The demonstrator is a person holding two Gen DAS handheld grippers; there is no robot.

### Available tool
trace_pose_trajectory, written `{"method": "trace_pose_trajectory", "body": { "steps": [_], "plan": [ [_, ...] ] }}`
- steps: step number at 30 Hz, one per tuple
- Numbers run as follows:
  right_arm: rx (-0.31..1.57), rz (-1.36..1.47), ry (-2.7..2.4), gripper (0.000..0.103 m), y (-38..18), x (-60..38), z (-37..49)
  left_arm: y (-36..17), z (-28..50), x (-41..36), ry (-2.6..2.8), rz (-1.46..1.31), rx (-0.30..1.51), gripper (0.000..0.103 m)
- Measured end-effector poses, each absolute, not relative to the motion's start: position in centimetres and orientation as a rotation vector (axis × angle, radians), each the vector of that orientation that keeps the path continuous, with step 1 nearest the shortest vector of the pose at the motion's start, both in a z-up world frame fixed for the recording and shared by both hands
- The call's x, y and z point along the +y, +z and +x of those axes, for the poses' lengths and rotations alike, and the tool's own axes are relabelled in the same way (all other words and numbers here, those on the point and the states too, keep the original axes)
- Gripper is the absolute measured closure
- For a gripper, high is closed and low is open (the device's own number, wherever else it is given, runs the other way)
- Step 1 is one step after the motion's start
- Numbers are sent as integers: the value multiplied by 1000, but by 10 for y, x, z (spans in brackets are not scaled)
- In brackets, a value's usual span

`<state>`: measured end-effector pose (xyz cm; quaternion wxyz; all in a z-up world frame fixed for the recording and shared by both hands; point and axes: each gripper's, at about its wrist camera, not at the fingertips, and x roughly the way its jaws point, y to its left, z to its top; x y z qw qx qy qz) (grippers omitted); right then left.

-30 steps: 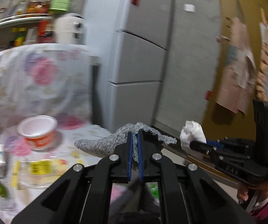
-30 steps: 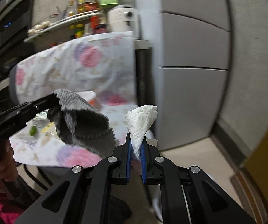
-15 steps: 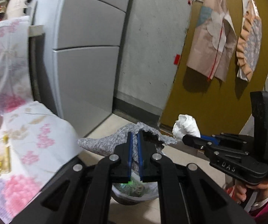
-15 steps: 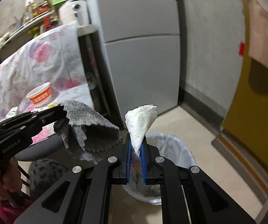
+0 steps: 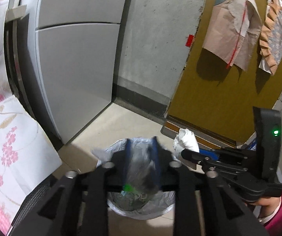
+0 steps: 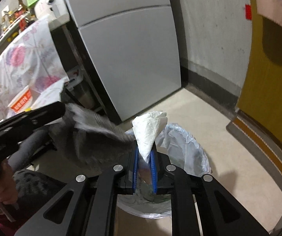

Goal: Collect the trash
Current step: 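Carry tissue and cloth over the bin and open both tools, then return both tools to the chair toward the yellow-labelled plastic bag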

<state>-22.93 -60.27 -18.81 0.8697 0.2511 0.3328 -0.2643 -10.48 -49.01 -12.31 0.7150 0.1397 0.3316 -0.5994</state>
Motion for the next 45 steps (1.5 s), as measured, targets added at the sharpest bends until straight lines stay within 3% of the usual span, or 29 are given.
{"method": "trace_pose_trajectory", "body": {
  "steps": [1, 3, 14, 23, 32, 45],
  "plan": [
    [701, 535, -555, 69, -191, -604, -228, -123, -103, -488, -1324, 303, 734, 62],
    [696, 527, -567, 57, -192, -604, -230, -122, -99, -487, -1314, 300, 726, 59],
    [529, 469, -638, 57, -129, -590, -252, -92, -70, -443, -1205, 215, 670, 59],
    [463, 379, -465, 57, -73, -523, -211, -66, -54, -362, -1062, 188, 632, 59],
    [552, 256, -167, 57, -64, -419, -121, -65, -32, -256, -830, 196, 651, 59],
    [691, 77, 65, 47, -92, -328, -17, -81, 26, -114, -512, 76, 697, 59]
  ]
}}
